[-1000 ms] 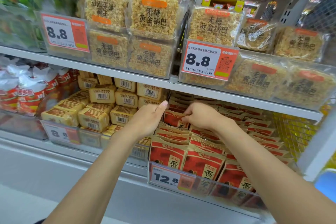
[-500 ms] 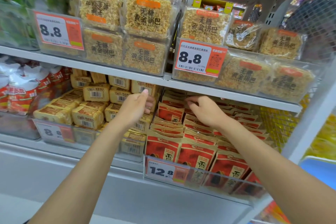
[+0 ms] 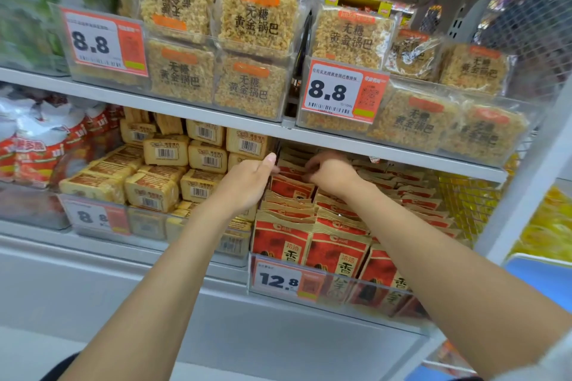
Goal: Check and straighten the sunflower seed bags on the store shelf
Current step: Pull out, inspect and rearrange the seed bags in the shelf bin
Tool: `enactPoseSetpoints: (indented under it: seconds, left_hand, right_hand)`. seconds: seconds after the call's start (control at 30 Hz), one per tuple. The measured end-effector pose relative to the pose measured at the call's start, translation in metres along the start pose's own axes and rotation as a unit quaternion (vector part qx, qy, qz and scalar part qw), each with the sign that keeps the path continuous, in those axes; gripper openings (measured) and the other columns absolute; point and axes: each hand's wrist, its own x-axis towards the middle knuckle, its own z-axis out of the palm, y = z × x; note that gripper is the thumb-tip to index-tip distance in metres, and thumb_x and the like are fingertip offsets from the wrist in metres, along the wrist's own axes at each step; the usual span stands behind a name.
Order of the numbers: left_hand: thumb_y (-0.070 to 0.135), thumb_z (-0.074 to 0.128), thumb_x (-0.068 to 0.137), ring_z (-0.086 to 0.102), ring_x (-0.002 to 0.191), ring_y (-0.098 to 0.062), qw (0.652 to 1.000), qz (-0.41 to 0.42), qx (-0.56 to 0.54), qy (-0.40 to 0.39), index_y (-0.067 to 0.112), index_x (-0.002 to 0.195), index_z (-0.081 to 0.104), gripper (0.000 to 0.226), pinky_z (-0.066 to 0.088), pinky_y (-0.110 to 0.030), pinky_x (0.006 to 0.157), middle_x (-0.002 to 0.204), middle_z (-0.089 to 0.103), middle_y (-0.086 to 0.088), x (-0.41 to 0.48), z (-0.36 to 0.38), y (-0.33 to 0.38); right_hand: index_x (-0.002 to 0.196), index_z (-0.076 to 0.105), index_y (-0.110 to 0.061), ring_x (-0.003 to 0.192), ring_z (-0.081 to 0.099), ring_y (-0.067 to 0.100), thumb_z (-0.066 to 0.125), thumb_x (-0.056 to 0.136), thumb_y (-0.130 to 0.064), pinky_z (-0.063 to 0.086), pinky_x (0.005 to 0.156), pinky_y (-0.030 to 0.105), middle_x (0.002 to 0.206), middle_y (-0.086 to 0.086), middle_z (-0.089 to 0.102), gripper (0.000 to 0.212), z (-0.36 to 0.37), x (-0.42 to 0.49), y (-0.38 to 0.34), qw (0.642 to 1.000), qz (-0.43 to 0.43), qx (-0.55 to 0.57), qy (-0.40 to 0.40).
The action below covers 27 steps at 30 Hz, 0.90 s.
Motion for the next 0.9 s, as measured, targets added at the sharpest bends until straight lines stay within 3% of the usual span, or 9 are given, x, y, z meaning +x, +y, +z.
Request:
enactPoseSetpoints:
  seconds: [0.17,0.27,0.37,0.47,0.53,0.6,0.67,0.8,0.9]
  left_hand:
    - [0.047,0.019,0.106,0.057,0.109,-0.024,1.0,-0.014,0.005,0.001,0.021,0.112,0.074,0.061,0.038,-0.036,0.095,0.099,0.06,-0.005,-0.001,-0.005,-0.005]
    - [0.048,0.019,0.105,0.059,0.101,-0.022,1.0,-0.018,0.002,-0.011,0.023,0.114,0.072,0.06,0.038,-0.034,0.089,0.085,0.061,0.002,-0.002,-0.005,-0.007]
    - [0.049,0.019,0.105,0.06,0.085,-0.016,1.0,-0.021,-0.004,-0.016,0.023,0.114,0.072,0.06,0.039,-0.033,0.081,0.074,0.061,-0.001,-0.002,-0.006,-0.007]
    - [0.05,0.02,0.105,0.06,0.09,-0.018,1.0,-0.018,-0.007,-0.019,0.023,0.106,0.074,0.061,0.042,-0.036,0.091,0.093,0.068,-0.002,-0.002,-0.008,-0.009]
    - [0.05,0.02,0.105,0.059,0.097,-0.02,1.0,-0.016,-0.009,-0.024,0.022,0.102,0.076,0.062,0.04,-0.041,0.101,0.121,0.067,0.0,-0.001,-0.008,-0.009]
    - [0.05,0.02,0.105,0.057,0.094,-0.018,1.0,-0.014,-0.011,-0.024,0.021,0.099,0.076,0.064,0.041,-0.041,0.101,0.13,0.064,0.001,-0.001,-0.007,-0.01]
    - [0.05,0.019,0.105,0.057,0.091,-0.017,1.0,-0.014,-0.011,-0.021,0.02,0.103,0.075,0.064,0.042,-0.038,0.095,0.123,0.067,-0.002,-0.002,-0.006,-0.01]
    - [0.047,0.017,0.106,0.06,0.095,-0.02,0.999,-0.021,-0.018,-0.017,0.02,0.113,0.073,0.063,0.039,-0.034,0.087,0.084,0.063,-0.002,-0.005,-0.005,-0.009]
    - [0.047,0.02,0.106,0.064,0.093,-0.019,0.999,-0.01,-0.038,0.026,0.02,0.104,0.075,0.061,0.045,-0.036,0.088,0.089,0.07,-0.005,-0.004,-0.007,-0.007]
  right_hand:
    - [0.109,0.071,-0.016,0.099,0.061,0.021,0.072,0.087,-0.026,0.047,0.078,0.026,0.112,0.004,0.066,0.024,0.004,-0.002,0.003,1.0,-0.007,0.01,0.008]
    - [0.091,0.067,-0.021,0.092,0.06,0.021,0.066,0.09,-0.018,0.047,0.075,0.027,0.108,0.004,0.067,0.004,0.005,0.001,-0.003,1.0,-0.009,-0.004,0.005]
    - [0.081,0.061,-0.024,0.087,0.059,0.021,0.062,0.091,-0.013,0.048,0.078,0.03,0.102,0.003,0.067,0.015,0.007,0.0,-0.005,1.0,-0.021,-0.018,0.013]
    - [0.079,0.058,-0.026,0.083,0.058,0.02,0.061,0.09,-0.013,0.049,0.087,0.038,0.089,-0.001,0.064,0.017,0.007,-0.006,-0.001,0.999,-0.043,0.001,0.023]
    - [0.087,0.058,-0.022,0.084,0.057,0.018,0.058,0.093,-0.014,0.045,0.077,0.031,0.089,-0.001,0.062,0.011,0.003,-0.016,-0.001,0.996,-0.063,0.046,0.035]
    - [0.094,0.058,-0.02,0.088,0.057,0.016,0.056,0.096,-0.017,0.042,0.074,0.029,0.095,-0.001,0.061,0.004,-0.003,-0.028,-0.004,0.992,-0.091,0.074,0.053]
    - [0.097,0.056,-0.02,0.084,0.06,0.015,0.055,0.098,-0.019,0.049,0.072,0.033,0.094,-0.003,0.063,0.002,-0.008,-0.043,-0.004,0.987,-0.128,0.071,0.073]
    - [0.1,0.054,-0.019,0.061,0.06,0.014,0.053,0.099,-0.02,0.053,0.063,0.043,0.075,0.001,0.066,0.001,-0.013,-0.069,0.003,0.973,-0.17,0.085,0.129]
    - [0.1,0.056,-0.017,0.063,0.057,0.005,0.056,0.098,-0.013,0.047,0.059,0.021,0.081,-0.001,0.066,0.004,-0.022,-0.083,0.004,0.937,-0.207,0.14,0.246]
